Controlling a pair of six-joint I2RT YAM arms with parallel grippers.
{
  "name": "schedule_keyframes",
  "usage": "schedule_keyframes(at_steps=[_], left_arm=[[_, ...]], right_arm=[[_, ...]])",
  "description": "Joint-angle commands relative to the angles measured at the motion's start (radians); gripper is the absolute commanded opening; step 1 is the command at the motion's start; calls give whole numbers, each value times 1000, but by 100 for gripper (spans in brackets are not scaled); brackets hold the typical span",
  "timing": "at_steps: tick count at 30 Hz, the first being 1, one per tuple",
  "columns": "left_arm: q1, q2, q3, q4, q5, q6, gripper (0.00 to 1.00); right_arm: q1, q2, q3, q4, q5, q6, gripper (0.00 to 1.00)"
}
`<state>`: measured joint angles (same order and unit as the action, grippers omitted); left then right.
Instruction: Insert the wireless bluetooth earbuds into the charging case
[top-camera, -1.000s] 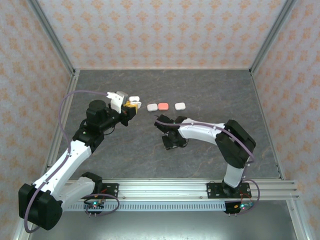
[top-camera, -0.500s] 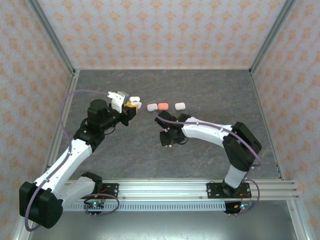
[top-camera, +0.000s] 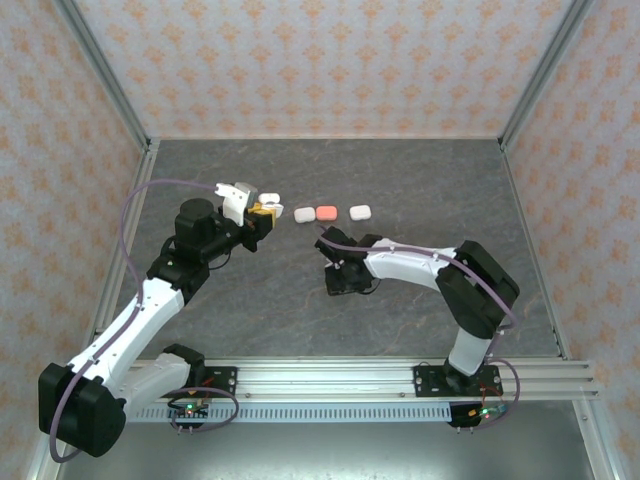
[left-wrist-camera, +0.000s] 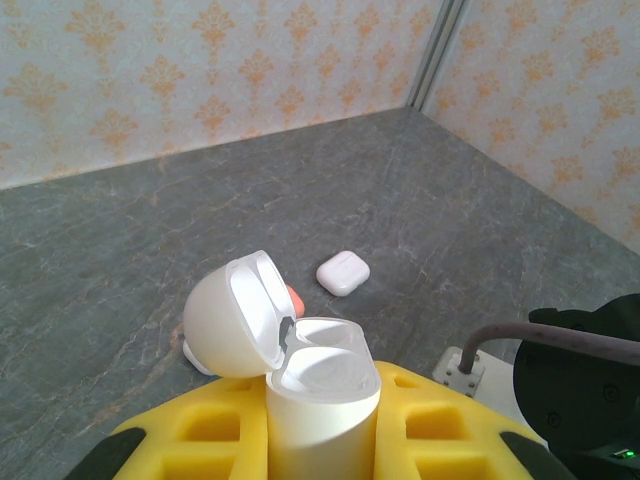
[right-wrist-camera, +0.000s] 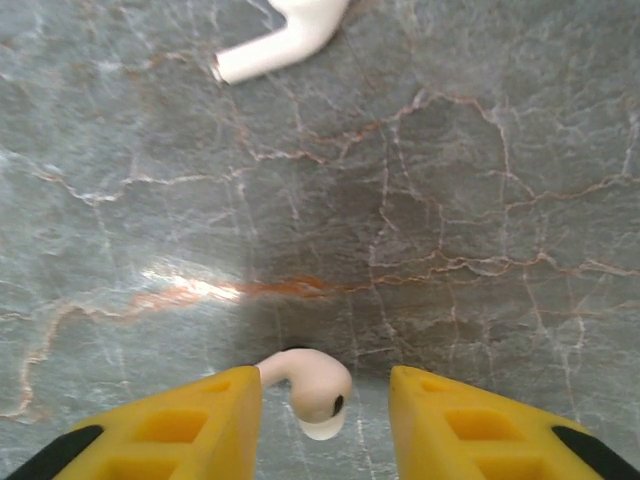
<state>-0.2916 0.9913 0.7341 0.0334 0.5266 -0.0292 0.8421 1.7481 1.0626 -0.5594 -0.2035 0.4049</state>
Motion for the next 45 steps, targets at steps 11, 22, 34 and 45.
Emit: schedule_keyframes(at_steps=[11, 22, 34, 45], left_arm=[[11, 4, 32, 9, 23, -5, 0], [11, -7, 7, 122, 188, -47, 0], [-20, 32, 65, 133, 348, -33, 0], [-117, 104, 164, 110, 371, 48, 0]], right_arm=[[-8, 20, -19, 41, -38, 15, 21], [-9, -219, 52, -26, 101, -135, 16], [-9, -559, 207, 85, 153, -542, 16], [0, -587, 323, 182, 21, -747, 16]])
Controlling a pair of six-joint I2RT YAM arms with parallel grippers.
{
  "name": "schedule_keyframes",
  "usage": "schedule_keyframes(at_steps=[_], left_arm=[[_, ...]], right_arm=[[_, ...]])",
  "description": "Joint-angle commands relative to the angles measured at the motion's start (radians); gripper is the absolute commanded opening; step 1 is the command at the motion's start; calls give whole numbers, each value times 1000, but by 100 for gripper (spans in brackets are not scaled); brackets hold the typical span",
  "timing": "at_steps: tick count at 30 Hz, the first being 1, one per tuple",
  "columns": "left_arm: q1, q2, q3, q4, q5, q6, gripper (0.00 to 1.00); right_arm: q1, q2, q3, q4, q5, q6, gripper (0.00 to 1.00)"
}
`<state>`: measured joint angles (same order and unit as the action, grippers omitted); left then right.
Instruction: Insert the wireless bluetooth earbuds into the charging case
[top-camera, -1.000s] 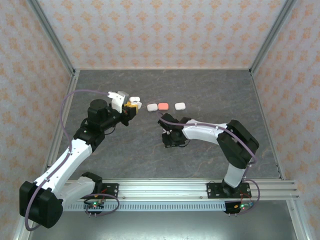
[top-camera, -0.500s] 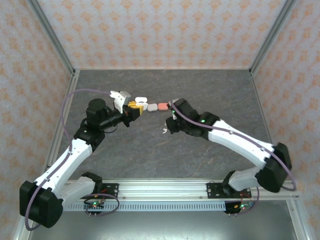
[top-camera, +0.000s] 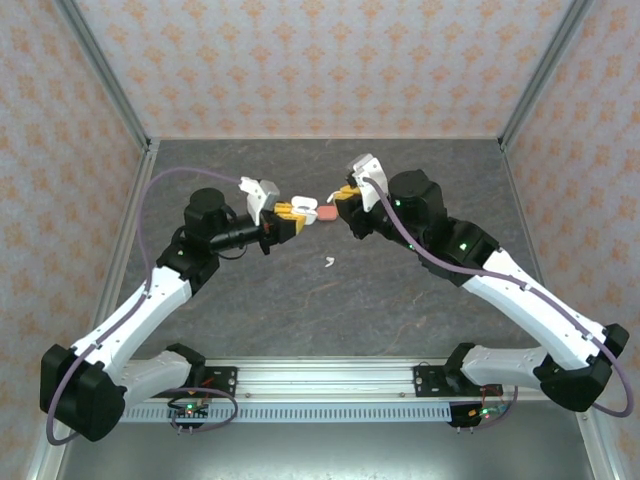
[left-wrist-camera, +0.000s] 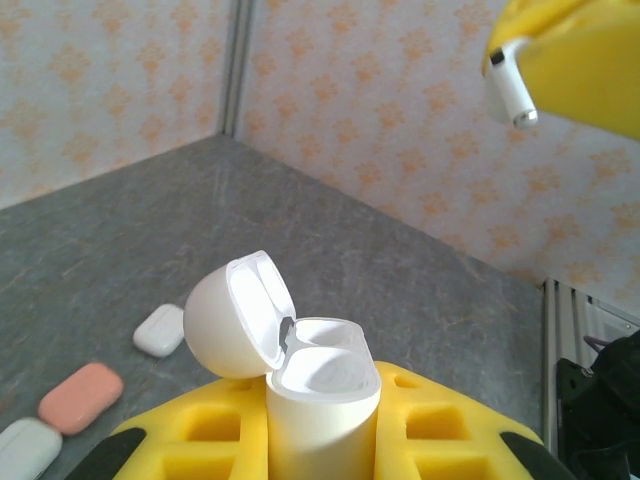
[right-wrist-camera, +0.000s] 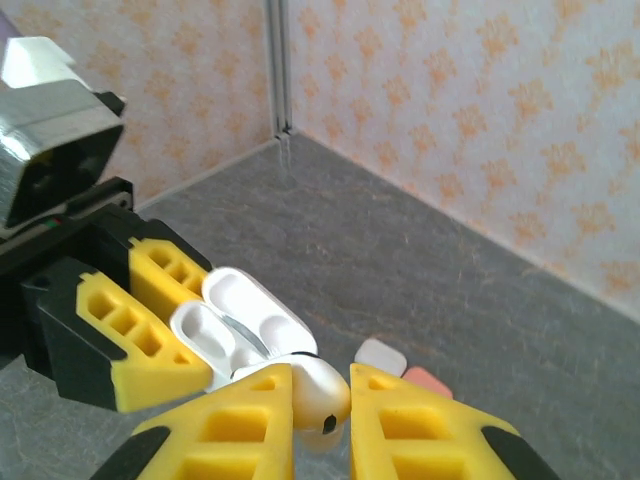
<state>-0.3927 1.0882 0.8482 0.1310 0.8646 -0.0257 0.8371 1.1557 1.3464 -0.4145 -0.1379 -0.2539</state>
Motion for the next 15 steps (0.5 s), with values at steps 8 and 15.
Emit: schedule_keyframes(at_steps=[8, 15], left_arm=[[-46, 42, 93, -6, 53, 69, 0], [-48, 59, 116, -46, 77, 95, 0]], right_arm=[[28, 63, 60, -16, -64, -148, 16], [38, 123, 97, -59, -73, -173, 16]])
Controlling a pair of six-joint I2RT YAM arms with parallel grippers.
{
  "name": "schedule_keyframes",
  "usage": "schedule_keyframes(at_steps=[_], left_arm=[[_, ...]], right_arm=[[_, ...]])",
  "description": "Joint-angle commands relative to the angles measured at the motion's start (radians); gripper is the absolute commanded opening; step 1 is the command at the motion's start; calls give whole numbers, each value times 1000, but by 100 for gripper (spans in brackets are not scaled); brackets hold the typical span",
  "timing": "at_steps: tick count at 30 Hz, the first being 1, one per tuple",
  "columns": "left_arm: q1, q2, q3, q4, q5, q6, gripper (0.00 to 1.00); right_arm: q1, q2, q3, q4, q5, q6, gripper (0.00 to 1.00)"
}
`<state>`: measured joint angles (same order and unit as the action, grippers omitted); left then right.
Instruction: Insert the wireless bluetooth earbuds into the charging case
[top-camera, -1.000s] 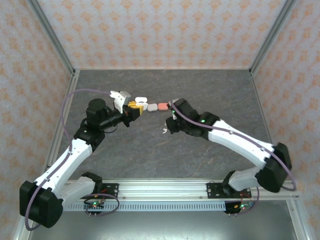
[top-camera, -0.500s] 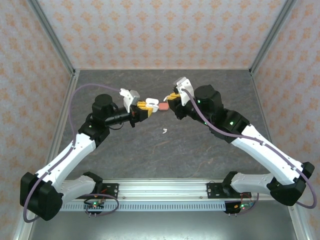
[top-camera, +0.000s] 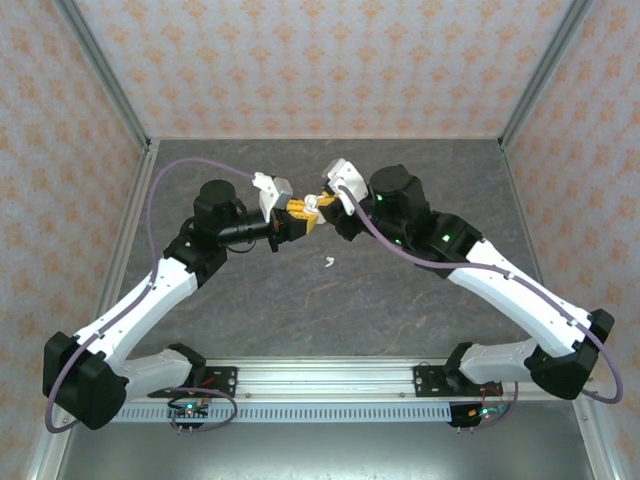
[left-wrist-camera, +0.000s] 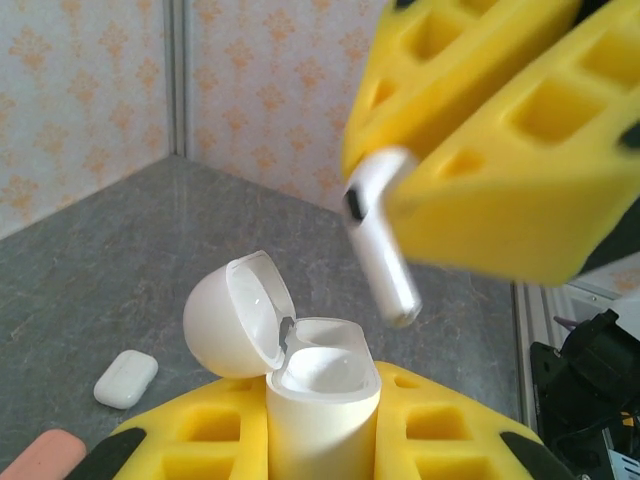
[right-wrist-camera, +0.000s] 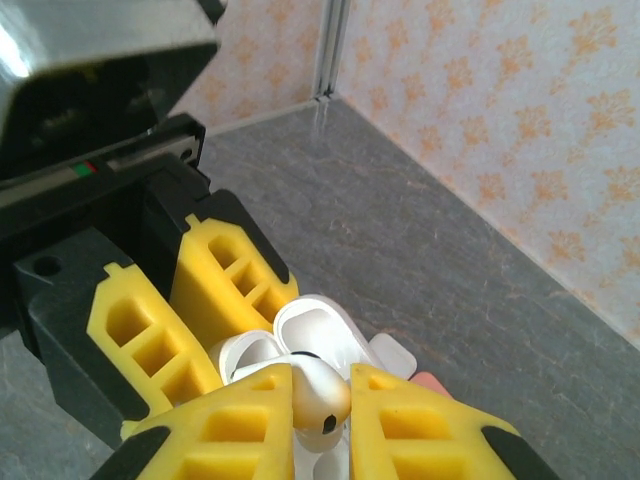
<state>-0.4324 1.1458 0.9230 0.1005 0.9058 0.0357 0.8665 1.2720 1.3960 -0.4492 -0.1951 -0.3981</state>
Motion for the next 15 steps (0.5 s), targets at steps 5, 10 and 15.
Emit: schedule_keyframes(at_steps=[5, 10, 15], left_arm=[[-7, 0, 44, -30, 40, 47, 0], [-7, 3, 45, -32, 35, 52, 0], [-8, 5, 39, -21, 32, 50, 0]], right_arm=[[11, 26, 56, -34, 8, -32, 16], [11, 33, 59, -48, -11, -33, 16], [11, 39, 55, -109, 1, -37, 15]])
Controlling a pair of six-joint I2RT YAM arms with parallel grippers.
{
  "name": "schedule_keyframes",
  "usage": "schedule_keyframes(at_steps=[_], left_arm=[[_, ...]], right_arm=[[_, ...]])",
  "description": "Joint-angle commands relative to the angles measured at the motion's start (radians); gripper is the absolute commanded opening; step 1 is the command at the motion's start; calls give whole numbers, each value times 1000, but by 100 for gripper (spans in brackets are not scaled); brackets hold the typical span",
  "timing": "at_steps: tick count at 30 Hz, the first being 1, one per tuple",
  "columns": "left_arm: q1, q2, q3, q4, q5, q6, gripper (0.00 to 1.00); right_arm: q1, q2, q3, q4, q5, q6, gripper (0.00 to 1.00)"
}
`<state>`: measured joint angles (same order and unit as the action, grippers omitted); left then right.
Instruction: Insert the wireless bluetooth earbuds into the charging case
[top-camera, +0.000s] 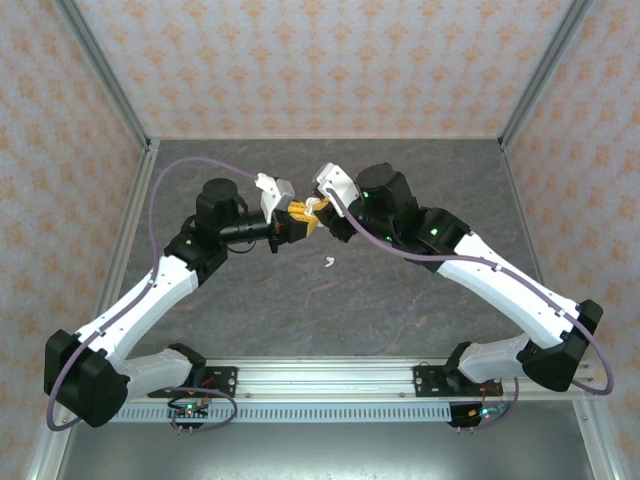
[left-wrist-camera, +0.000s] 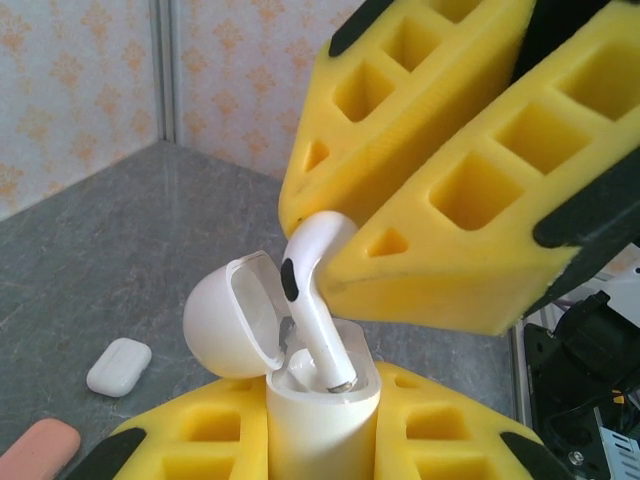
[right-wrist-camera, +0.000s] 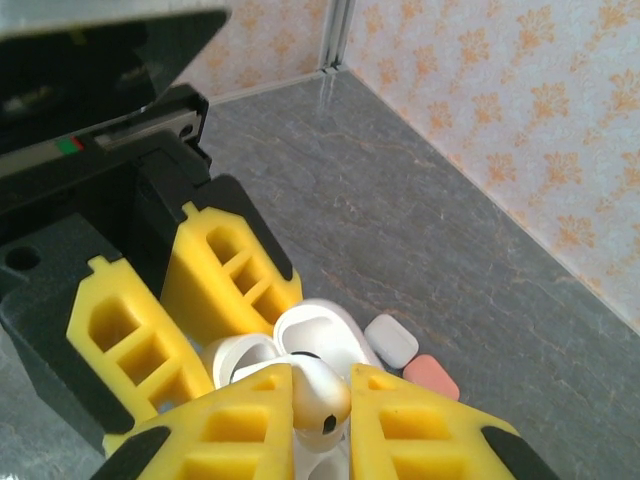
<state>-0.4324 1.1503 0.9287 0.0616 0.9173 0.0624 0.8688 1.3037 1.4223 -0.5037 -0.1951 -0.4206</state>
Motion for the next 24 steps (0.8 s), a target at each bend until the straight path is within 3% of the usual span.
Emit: schedule_keyframes(at_steps=[1, 6, 15, 24], left_arm=[[-8, 2, 35, 19, 21, 24, 0], [-7, 8, 38, 20, 22, 22, 0], [-6, 14, 45, 38, 25, 12, 0], [-8, 31, 57, 44, 34, 16, 0]], right_arm=[[9, 5, 23, -56, 9, -13, 16], [8, -2, 8, -42, 31, -4, 16], [3, 21, 39, -106, -160, 39, 18], [-68, 33, 65, -99, -332, 125, 24]])
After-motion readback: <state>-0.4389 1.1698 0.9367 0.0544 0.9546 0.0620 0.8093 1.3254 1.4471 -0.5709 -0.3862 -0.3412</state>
